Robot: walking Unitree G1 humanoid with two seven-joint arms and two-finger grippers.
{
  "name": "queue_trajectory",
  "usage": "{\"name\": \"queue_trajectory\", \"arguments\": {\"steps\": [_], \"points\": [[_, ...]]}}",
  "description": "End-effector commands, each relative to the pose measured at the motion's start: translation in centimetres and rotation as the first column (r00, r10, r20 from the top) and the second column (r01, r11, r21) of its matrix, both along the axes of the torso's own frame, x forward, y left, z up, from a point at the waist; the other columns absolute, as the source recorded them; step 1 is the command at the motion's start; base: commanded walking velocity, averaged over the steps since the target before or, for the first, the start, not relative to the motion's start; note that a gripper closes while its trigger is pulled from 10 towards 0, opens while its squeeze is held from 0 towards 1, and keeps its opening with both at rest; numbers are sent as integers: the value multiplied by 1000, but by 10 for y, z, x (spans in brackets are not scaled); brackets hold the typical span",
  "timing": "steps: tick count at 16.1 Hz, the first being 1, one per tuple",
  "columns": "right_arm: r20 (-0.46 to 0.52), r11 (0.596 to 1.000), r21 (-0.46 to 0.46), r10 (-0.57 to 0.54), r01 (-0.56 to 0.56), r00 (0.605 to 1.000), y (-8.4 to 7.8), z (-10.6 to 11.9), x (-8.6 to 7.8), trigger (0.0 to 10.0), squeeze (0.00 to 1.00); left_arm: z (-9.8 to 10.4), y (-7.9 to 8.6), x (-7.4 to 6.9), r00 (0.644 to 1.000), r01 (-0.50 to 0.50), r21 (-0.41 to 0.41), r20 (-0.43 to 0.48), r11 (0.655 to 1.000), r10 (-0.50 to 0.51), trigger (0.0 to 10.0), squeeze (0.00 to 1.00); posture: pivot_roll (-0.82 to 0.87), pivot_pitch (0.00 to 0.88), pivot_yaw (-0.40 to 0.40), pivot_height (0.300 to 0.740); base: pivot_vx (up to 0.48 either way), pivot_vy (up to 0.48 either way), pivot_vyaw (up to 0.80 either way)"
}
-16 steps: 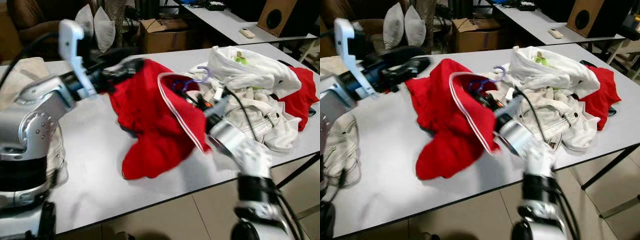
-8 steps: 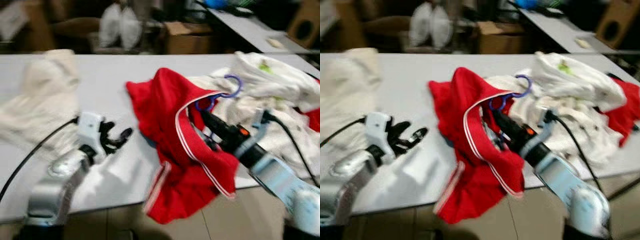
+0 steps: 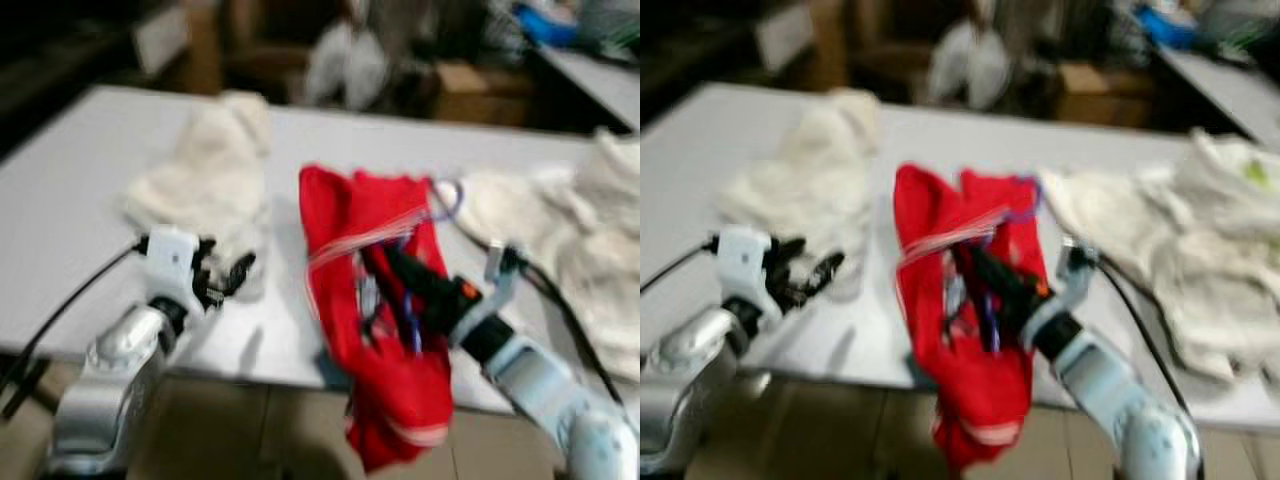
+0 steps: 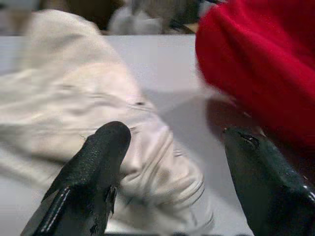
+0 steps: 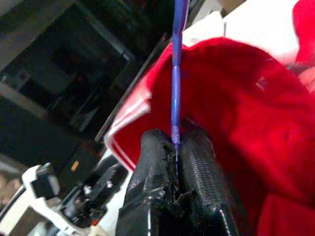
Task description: Hang hanger
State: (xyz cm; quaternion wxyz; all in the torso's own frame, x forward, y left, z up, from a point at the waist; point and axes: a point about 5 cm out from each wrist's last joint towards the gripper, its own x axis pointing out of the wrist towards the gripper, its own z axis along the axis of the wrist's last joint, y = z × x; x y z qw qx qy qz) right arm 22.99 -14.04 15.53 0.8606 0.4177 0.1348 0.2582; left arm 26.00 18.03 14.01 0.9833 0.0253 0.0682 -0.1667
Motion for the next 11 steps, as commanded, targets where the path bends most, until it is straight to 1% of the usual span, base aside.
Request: {"name": "queue_trajectory", "arguments": {"steps": [1,3,4,5,7,8,9,10,11], "points": [[35,999,-16,-45,46,998,-9,8,-1,10000,0,3,-9,-1,1000,24,-9,12,1000,-24,10000,0,-149,0,-9,740,0,-409,800],[42,999,-7,-40,41,998,-7,10,1,10000,0,8,-8,-2,1000,13,-29,25,999,-12,10000,0,-128,0,-21,740,0,-411,800],[38,1000,-3,-29,29,999,-6,8,4,10000,0,9,-8,-4,999,-7,-34,31,999,8,10000,0,-113,0,-34,740,0,-405,800],[36,1000,-3,-20,20,999,-2,6,6,10000,0,9,-6,-6,999,-7,-36,36,999,8,10000,0,-114,0,-36,740,0,-405,800],[42,1000,-7,-2,3,999,-1,7,5,10000,0,6,-5,-7,1000,-17,-40,25,999,18,10000,0,-112,0,-24,740,0,-358,800],[53,1000,-1,-6,6,999,-3,10,5,10000,0,5,-3,-3,1000,-28,-62,2,998,29,10000,0,-117,0,-9,740,0,0,800],[39,999,-8,-31,31,999,-5,4,5,10000,0,0,1,1,999,-36,-41,-10,998,36,10000,0,-121,0,-8,740,0,0,800],[54,999,32,-42,40,998,-6,9,6,10000,0,4,0,3,1000,-20,-40,4,999,20,10000,0,-113,0,-7,740,0,0,800],[66,999,36,-33,31,997,-6,9,5,10000,0,5,2,2,1000,-23,-36,13,999,23,10000,0,-109,0,-3,740,0,0,788]]}}
